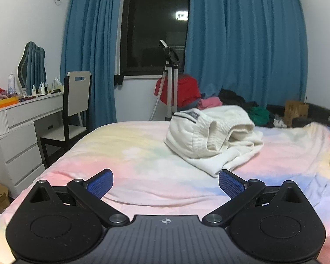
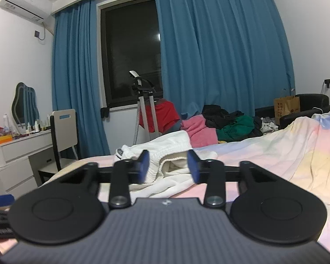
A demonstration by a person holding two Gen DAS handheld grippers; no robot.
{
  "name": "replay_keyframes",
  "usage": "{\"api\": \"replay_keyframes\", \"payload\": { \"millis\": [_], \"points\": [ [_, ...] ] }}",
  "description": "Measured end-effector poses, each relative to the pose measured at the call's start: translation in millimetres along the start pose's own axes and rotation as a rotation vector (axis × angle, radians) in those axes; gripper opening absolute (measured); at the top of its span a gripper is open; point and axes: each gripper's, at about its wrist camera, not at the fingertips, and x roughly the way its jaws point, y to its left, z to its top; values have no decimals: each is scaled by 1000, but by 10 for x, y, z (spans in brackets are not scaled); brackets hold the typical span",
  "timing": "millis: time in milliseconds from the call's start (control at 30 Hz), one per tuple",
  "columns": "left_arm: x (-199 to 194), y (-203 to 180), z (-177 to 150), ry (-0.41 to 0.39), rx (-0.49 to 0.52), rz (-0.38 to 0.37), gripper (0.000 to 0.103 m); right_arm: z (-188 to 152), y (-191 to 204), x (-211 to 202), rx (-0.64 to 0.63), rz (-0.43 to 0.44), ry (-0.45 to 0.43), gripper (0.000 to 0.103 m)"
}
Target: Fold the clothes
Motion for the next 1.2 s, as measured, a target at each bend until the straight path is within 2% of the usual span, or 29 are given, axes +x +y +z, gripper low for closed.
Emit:
{"api": "replay_keyframes", "payload": {
  "millis": [133,233,333,600,833,867,900,933,967,1067,1100,1133,1200],
  "points": [
    [234,-122,-18,23,32,-10,103,-17,-147,82,66,-24,24,30],
    [560,-196,72,93,14,-59,103,-30,-257,144,115,-42,42,30],
    [909,-266,196,109,3,-85,103,-44,-367,206,165,-60,60,30],
    [2099,-683,651,107,146,-53,99,-171,-648,413,283,-113,128,30],
    [2827,-904,806,155,122,-20,91,-364,-779,627,347,-104,195,30],
    [2900,-900,813,159,96,-5,88,-388,-782,656,346,-102,199,30],
    [2973,-874,819,167,57,15,74,-419,-779,686,340,-103,205,30],
    [3040,-831,830,172,8,23,68,-452,-774,725,333,-103,213,30],
    [3075,-772,862,170,-41,22,55,-482,-775,757,330,-101,221,30],
    [3085,-593,1013,143,-150,19,42,-554,-791,815,330,-97,236,30],
    [3038,-538,1082,122,-165,17,22,-574,-795,822,330,-98,237,30],
    [2986,-489,1158,100,-171,21,9,-595,-798,830,329,-99,238,30],
    [2842,-363,1306,73,-184,17,9,-607,-775,832,316,-97,224,30]
  ]
}}
